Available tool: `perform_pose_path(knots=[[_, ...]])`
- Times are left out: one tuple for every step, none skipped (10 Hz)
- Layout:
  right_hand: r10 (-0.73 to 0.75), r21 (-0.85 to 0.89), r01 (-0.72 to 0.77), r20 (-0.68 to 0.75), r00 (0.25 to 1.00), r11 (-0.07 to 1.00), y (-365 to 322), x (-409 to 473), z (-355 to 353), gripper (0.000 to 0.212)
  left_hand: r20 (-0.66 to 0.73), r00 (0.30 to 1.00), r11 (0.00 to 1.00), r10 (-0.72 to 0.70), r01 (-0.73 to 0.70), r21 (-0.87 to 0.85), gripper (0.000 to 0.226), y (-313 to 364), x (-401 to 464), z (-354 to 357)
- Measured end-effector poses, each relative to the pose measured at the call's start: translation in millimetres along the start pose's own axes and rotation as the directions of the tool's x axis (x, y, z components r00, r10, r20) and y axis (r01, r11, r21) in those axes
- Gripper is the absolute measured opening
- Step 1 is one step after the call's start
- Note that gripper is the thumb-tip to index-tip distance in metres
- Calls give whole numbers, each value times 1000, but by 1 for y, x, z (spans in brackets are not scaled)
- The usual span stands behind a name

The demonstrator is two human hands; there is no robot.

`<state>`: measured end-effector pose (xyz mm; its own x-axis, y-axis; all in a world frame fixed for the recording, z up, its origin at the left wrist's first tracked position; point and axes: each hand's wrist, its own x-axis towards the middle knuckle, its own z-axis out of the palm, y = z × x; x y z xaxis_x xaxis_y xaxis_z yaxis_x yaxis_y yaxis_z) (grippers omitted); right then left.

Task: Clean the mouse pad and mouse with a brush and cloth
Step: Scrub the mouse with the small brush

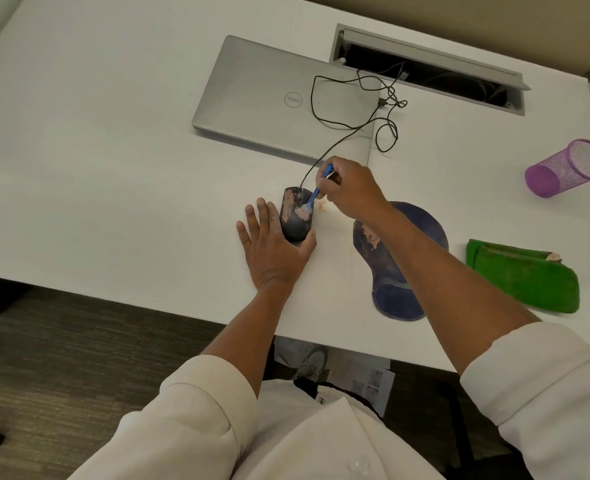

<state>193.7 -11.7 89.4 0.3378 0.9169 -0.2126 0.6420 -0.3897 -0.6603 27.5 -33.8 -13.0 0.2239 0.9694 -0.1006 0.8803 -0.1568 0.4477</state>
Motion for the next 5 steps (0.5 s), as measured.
perform_pose_path(knots=[[39,42,-31,-190,981,999,11,-7,1,9,-5,1000,1000,0,0,-5,104,0,0,0],[75,230,-49,-106,992,972,15,-13,2,7,-3,1000,1000,4,-4,-6,104,0,0,0],[12,177,-27,85,996,984,19,-28,13,6,-3,1000,1000,6,-6,-7,104,1,-1,-1],[-17,58,21,-71,997,998,19,-27,16,10,-7,1000,1000,3,-3,-3,104,0,-1,-1],[-29,50,42,-230,973,998,18,-21,8,11,0,1000,1000,3,-3,-1,103,0,-1,-1]])
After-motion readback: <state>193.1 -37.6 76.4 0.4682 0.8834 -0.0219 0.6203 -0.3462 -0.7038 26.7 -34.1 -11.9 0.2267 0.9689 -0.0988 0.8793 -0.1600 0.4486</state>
